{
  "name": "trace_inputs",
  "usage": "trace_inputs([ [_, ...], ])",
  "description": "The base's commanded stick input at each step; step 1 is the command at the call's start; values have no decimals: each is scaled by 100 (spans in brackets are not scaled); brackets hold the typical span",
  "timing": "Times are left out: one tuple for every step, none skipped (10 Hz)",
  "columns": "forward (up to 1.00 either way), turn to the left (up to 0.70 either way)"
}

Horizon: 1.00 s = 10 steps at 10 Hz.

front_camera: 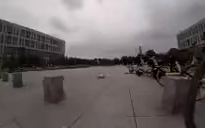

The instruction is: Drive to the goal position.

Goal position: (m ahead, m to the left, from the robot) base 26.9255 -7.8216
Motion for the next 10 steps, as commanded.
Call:
trace_inputs([
  [100,0],
  [100,-2],
  [100,-27],
  [100,-23],
  [100,0],
  [100,0],
  [100,0],
  [100,0],
  [100,0],
  [100,0],
])
